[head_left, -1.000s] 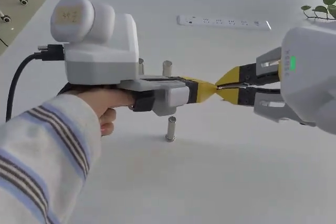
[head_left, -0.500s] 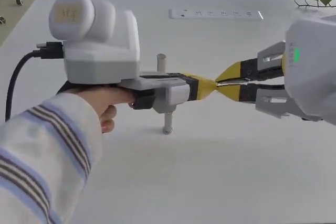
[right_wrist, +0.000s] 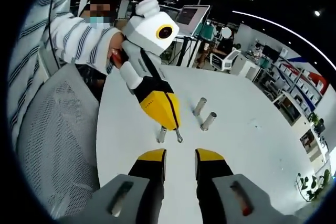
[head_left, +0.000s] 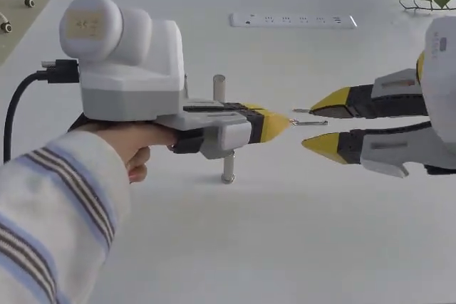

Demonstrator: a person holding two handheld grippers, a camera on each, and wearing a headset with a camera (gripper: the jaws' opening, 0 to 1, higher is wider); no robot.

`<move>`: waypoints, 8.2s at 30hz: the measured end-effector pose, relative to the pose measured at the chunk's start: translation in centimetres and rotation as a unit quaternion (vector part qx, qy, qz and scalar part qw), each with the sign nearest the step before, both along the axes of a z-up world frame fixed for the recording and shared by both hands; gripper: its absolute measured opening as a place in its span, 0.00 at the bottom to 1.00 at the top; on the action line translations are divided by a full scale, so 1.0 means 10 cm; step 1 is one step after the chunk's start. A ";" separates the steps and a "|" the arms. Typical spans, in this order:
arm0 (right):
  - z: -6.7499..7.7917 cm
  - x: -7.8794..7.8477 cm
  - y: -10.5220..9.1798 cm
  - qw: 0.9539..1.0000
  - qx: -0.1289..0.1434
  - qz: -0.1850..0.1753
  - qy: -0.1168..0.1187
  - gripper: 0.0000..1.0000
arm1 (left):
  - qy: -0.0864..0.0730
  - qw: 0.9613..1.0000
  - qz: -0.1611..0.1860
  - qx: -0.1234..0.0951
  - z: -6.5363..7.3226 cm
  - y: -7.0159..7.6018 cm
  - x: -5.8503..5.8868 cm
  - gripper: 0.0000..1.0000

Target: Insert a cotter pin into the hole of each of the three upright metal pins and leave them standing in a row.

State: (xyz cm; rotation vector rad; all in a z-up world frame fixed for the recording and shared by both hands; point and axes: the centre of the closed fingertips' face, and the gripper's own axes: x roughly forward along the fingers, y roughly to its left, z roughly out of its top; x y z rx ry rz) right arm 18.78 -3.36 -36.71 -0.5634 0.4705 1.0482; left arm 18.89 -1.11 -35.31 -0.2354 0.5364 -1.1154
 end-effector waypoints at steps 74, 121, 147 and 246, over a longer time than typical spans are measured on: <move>-0.06 -0.43 0.22 0.985 0.095 0.055 0.134 0.00 | -0.191 0.954 -0.182 0.140 -0.15 0.05 -0.38 0.15; -0.71 0.00 0.41 0.994 0.021 0.010 0.109 0.00 | -0.177 0.925 -0.191 0.275 -0.86 0.48 0.14 0.11; -0.73 0.06 0.48 0.995 0.007 0.025 0.095 0.00 | -0.130 0.942 -0.141 0.275 -0.88 0.48 0.15 0.05; -0.72 0.07 0.74 0.994 0.006 0.092 0.057 0.07 | -0.137 0.942 -0.102 0.288 -0.85 0.59 0.09 0.25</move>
